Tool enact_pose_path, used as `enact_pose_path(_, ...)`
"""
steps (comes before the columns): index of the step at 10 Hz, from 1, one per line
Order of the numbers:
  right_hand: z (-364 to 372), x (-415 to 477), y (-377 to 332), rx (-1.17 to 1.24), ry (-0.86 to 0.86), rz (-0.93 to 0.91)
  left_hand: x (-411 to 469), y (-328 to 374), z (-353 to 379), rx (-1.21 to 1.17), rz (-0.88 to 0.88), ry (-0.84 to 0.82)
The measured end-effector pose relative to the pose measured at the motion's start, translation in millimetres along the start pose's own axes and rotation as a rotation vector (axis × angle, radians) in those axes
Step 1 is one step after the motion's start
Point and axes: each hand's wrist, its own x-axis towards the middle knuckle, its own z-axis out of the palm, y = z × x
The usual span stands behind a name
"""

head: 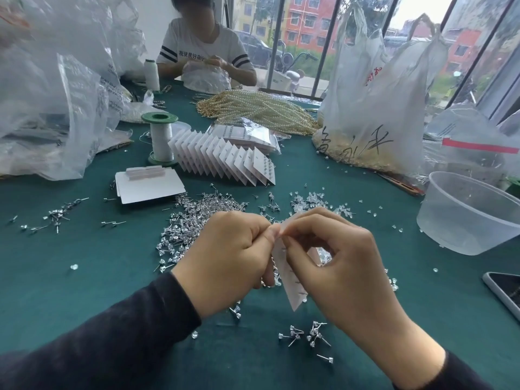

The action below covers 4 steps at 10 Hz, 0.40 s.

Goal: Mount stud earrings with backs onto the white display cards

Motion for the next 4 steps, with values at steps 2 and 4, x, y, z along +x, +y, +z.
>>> enact_pose_path(2, 3, 3, -1, -0.118, 0.101, -0.132, 1, 3, -8, -0.071, 0.029, -0.009)
enact_pose_path(4, -11, 22, -6, -0.324, 0.007, -0.238, 11, -1, -15, -0.237, -0.187, 0.07)
